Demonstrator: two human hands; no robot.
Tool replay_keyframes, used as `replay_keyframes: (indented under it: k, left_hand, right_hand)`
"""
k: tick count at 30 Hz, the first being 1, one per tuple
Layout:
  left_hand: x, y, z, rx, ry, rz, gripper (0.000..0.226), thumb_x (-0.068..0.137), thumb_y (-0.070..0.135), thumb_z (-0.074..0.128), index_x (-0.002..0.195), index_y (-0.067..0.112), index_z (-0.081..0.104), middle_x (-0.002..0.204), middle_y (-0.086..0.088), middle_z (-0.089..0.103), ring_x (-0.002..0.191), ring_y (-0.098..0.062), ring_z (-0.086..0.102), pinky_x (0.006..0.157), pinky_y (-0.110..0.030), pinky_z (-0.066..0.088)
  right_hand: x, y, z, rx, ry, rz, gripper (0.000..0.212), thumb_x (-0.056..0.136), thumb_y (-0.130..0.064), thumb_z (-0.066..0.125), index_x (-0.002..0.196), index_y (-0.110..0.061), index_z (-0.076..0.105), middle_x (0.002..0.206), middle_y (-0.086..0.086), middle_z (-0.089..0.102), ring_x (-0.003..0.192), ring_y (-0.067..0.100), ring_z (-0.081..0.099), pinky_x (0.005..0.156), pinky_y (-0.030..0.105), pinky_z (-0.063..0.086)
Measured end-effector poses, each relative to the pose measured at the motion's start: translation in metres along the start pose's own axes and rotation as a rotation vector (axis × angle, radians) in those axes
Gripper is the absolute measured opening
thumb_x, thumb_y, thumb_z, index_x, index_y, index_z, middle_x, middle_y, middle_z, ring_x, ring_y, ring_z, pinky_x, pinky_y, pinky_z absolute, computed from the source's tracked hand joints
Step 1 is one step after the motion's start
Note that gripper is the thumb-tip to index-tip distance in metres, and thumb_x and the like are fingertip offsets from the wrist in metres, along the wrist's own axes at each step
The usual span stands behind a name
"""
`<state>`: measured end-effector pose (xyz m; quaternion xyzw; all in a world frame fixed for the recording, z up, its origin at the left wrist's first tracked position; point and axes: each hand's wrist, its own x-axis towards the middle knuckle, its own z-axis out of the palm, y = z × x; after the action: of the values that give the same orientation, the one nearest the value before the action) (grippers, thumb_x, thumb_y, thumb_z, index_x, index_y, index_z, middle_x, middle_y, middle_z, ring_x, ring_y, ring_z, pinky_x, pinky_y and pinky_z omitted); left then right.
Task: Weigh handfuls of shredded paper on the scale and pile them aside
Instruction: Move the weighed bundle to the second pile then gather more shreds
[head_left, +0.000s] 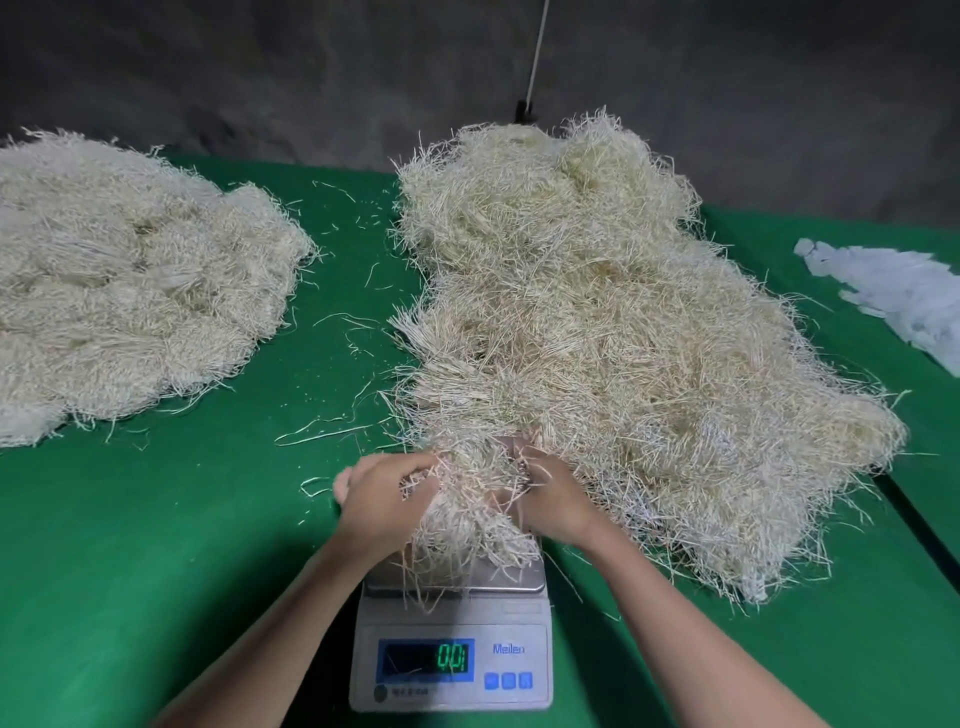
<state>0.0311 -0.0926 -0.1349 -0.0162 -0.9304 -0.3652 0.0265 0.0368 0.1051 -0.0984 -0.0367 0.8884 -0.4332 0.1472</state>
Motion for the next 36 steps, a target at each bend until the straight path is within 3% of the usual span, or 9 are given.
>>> replay_keyframes:
  k: [3,6,8,10,14,22,25,29,36]
  left_hand:
    - [0.001,0.004,-0.008,0.08,0.021,-0.067,0.026,0.087,0.04,0.061,0.113,0.043,0.063,0.138,0.02,0.042,0.139,-0.016,0.02,0.111,-0.05,-0.01]
    - [0.004,0.009,-0.018,0.104,0.044,-0.092,0.027,0.085,0.043,0.063,0.112,0.046,0.063,0.148,0.015,0.034,0.144,-0.019,0.008,0.108,-0.056,-0.016]
    - [0.003,0.016,-0.026,0.071,0.073,-0.089,0.027,0.084,0.04,0.064,0.111,0.044,0.064,0.148,0.015,0.035,0.144,-0.019,0.007,0.108,-0.056,-0.017]
    - [0.001,0.024,-0.032,0.027,0.123,-0.081,0.025,0.085,0.036,0.065,0.11,0.04,0.066,0.145,0.014,0.039,0.143,-0.017,0.011,0.109,-0.053,-0.016]
    - [-0.005,0.039,-0.044,-0.079,0.245,-0.058,0.019,0.085,0.028,0.068,0.104,0.03,0.07,0.135,0.011,0.051,0.14,-0.016,0.023,0.112,-0.047,-0.011]
    - [-0.01,0.065,-0.061,-0.155,0.368,0.037,0.013,0.085,0.018,0.067,0.097,0.02,0.073,0.108,0.018,0.056,0.126,-0.017,0.044,0.113,-0.05,0.011]
    - [-0.012,0.071,-0.063,-0.174,0.355,0.074,0.012,0.086,0.016,0.067,0.095,0.018,0.073,0.104,0.017,0.058,0.122,-0.018,0.048,0.112,-0.054,0.015]
    - [-0.014,0.074,-0.065,-0.212,0.336,0.1,0.012,0.087,0.014,0.065,0.094,0.017,0.073,0.102,0.016,0.06,0.114,-0.012,0.051,0.111,-0.054,0.021]
    - [-0.016,0.078,-0.064,-0.263,0.312,0.117,0.012,0.087,0.011,0.064,0.092,0.016,0.073,0.098,0.015,0.063,0.106,-0.013,0.057,0.107,-0.052,0.031]
  right_hand:
    - [0.001,0.0,-0.004,0.029,-0.007,0.019,0.072,0.084,-0.007,0.065,0.145,-0.027,0.032,0.148,0.005,0.035,0.1,0.016,0.059,0.069,0.017,0.052]
    - [0.002,-0.001,-0.022,-0.111,-0.055,0.074,0.087,0.082,-0.023,0.071,0.15,-0.029,0.018,0.154,0.002,0.024,0.133,0.028,0.039,0.103,0.033,0.038]
    - [0.0,-0.005,-0.036,-0.07,-0.1,0.074,0.094,0.078,-0.022,0.075,0.151,-0.027,0.015,0.153,0.003,0.027,0.132,0.024,0.039,0.098,0.025,0.038]
    - [-0.005,-0.011,-0.05,-0.021,-0.128,0.068,0.098,0.075,-0.016,0.077,0.151,-0.027,0.015,0.149,0.003,0.034,0.124,0.016,0.041,0.1,0.028,0.037]
    - [-0.019,-0.023,-0.072,0.029,-0.061,-0.024,0.089,0.077,-0.004,0.068,0.148,-0.028,0.021,0.144,-0.005,0.038,0.13,0.012,0.038,0.106,0.033,0.035]
    - [-0.035,-0.044,-0.08,0.114,0.436,-0.263,0.055,0.09,0.006,0.045,0.132,-0.03,0.048,0.124,-0.028,0.045,0.117,-0.011,0.041,0.105,0.02,0.027]
    - [-0.035,-0.044,-0.077,0.093,0.383,-0.294,0.046,0.094,0.001,0.044,0.125,-0.032,0.052,0.115,-0.04,0.039,0.108,-0.024,0.038,0.103,0.016,0.026]
    - [-0.034,-0.04,-0.075,0.082,0.347,-0.322,0.043,0.095,-0.001,0.043,0.118,-0.037,0.052,0.115,-0.04,0.04,0.106,-0.034,0.031,0.095,0.004,0.021]
    - [-0.034,-0.04,-0.072,0.107,0.323,-0.304,0.042,0.095,-0.003,0.047,0.111,-0.041,0.054,0.117,-0.032,0.048,0.118,-0.012,0.041,0.103,0.017,0.027]
